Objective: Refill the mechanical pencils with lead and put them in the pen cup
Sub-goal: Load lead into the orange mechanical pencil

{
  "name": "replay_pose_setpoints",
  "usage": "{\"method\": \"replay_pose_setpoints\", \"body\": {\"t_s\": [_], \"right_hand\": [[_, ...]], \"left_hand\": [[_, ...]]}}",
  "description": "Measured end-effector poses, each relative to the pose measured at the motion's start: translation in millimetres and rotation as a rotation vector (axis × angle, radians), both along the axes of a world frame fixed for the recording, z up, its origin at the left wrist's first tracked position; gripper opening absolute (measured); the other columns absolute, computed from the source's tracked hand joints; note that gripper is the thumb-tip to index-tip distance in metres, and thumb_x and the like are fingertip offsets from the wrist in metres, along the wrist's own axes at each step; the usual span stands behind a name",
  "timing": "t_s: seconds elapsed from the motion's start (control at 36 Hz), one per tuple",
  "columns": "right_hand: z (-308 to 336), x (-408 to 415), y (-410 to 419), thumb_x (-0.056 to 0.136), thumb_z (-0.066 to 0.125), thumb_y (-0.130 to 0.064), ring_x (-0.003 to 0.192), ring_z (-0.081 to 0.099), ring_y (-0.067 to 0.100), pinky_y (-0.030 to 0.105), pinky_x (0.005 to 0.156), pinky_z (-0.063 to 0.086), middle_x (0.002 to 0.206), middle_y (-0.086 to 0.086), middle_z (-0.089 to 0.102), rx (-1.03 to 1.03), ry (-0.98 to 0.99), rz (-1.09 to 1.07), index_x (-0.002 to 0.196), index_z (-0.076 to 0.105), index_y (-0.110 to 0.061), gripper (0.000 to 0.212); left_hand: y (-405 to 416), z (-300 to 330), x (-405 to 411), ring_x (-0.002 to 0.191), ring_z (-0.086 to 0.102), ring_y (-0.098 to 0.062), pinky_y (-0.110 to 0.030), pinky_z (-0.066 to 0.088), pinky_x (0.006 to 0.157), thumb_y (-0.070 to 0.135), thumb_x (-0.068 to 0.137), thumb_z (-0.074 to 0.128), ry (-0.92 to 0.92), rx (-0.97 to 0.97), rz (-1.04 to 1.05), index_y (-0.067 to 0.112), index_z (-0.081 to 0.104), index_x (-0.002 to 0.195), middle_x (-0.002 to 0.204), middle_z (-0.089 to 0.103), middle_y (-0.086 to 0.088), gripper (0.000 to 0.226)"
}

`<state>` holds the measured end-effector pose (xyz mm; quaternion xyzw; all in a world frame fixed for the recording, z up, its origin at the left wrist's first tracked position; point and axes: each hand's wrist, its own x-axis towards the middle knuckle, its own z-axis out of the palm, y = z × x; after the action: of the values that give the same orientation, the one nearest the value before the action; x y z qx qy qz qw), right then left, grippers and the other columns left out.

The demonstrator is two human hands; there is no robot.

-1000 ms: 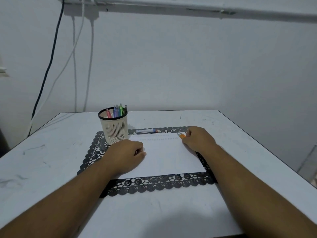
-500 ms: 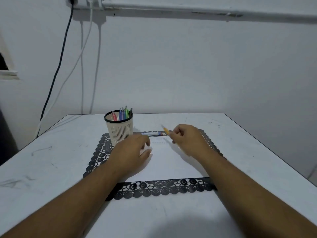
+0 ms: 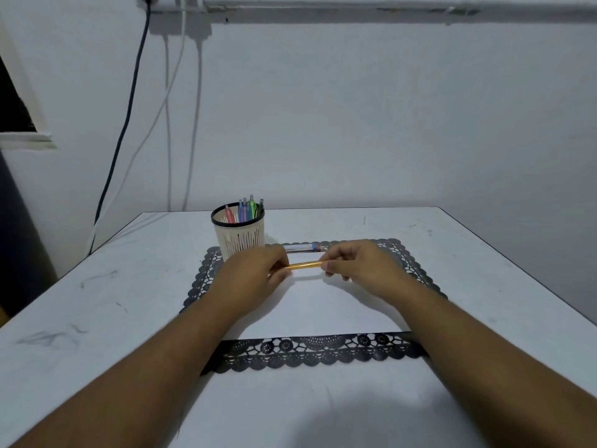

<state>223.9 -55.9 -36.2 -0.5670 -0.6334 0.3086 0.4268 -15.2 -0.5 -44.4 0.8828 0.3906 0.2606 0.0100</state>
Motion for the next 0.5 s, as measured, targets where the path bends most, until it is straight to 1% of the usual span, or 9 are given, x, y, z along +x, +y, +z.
{"method": "replay_pose_setpoints", "body": {"t_s": [0.06,0.11,0.19,0.25,0.31,0.36,0.39,0.44,0.5], "right_hand": [[-2.2,-3.9,-0.9,0.092,0.076,-0.012,0.064,0.058,0.000,0.015,0.062,0.045,0.079,0.003,0.075,-0.004,0.024,0.014,0.092,0.080,-0.012,0.004],[-6.4,-12.3,-1.4,0.092,0.076,-0.009,0.063,0.056,0.004,0.020,0.066,0.045,0.076,0.006,0.073,-0.048,0.078,0.031,0.092,0.079,-0.008,0.004],[-13.5,-24.9,-0.2,0.092,0.073,-0.005,0.064,0.052,0.010,0.030,0.068,0.041,0.079,0.014,0.070,-0.104,0.193,0.056,0.092,0.077,-0.003,0.004],[-12.9,-25.6,0.8,0.092,0.074,-0.012,0.068,0.055,0.011,0.030,0.071,0.044,0.083,0.016,0.072,-0.075,0.128,0.044,0.092,0.079,-0.011,0.005],[-8.6,-21.0,0.1,0.092,0.076,-0.016,0.071,0.058,0.009,0.027,0.072,0.047,0.089,0.016,0.074,-0.031,0.043,0.024,0.096,0.079,-0.018,0.006],[-7.0,-13.1,0.6,0.092,0.074,-0.013,0.070,0.061,0.004,0.020,0.069,0.049,0.090,0.012,0.075,-0.013,0.058,0.016,0.099,0.078,-0.016,0.009],[-7.1,-10.3,0.2,0.093,0.073,-0.010,0.070,0.062,0.000,0.018,0.067,0.048,0.088,0.007,0.076,-0.016,0.068,0.022,0.101,0.078,-0.014,0.010],[-8.2,-8.8,-0.4,0.094,0.069,-0.004,0.072,0.061,-0.010,0.015,0.064,0.047,0.088,-0.001,0.077,-0.034,0.091,0.036,0.102,0.077,-0.009,0.013],[-8.6,-9.7,-0.6,0.095,0.067,-0.003,0.069,0.061,-0.008,0.014,0.062,0.046,0.087,0.003,0.076,-0.036,0.111,0.038,0.104,0.076,-0.006,0.013]], "left_hand": [[-0.6,-2.2,1.1,0.088,0.063,-0.007,-0.020,0.041,0.067,0.031,0.098,0.067,-0.049,-0.085,-0.022,0.029,0.065,0.111,0.097,0.069,0.014,0.013],[-1.7,-5.4,4.3,0.089,0.063,-0.005,-0.022,0.047,0.073,0.024,0.097,0.068,-0.099,-0.162,-0.059,0.030,0.066,0.116,0.097,0.068,0.015,0.020],[-2.5,-8.7,8.6,0.081,0.061,-0.003,-0.033,0.051,0.072,0.019,0.094,0.067,-0.120,-0.183,-0.099,0.032,0.069,0.104,0.085,0.067,0.015,0.016],[1.1,-9.0,8.0,0.078,0.059,-0.005,-0.035,0.049,0.070,0.017,0.094,0.066,-0.107,-0.175,-0.118,0.029,0.070,0.099,0.082,0.065,0.013,0.013],[4.3,-8.3,5.0,0.077,0.057,-0.007,-0.036,0.047,0.071,0.015,0.096,0.066,-0.101,-0.169,-0.112,0.025,0.070,0.100,0.082,0.063,0.013,0.012],[6.3,-7.9,1.8,0.079,0.058,-0.010,-0.036,0.047,0.073,0.015,0.097,0.065,-0.110,-0.171,-0.092,0.024,0.070,0.100,0.083,0.063,0.013,0.011],[6.7,-7.5,0.7,0.079,0.058,-0.010,-0.035,0.047,0.072,0.015,0.098,0.064,-0.124,-0.181,-0.087,0.025,0.070,0.099,0.083,0.063,0.013,0.011],[6.4,-6.9,-0.7,0.076,0.056,-0.004,-0.028,0.043,0.067,0.015,0.098,0.064,-0.156,-0.202,-0.082,0.029,0.067,0.096,0.081,0.064,0.013,0.015],[6.5,-6.2,-1.0,0.074,0.055,-0.001,-0.022,0.036,0.063,0.017,0.099,0.063,-0.171,-0.205,-0.081,0.031,0.066,0.096,0.079,0.062,0.015,0.014]]}}
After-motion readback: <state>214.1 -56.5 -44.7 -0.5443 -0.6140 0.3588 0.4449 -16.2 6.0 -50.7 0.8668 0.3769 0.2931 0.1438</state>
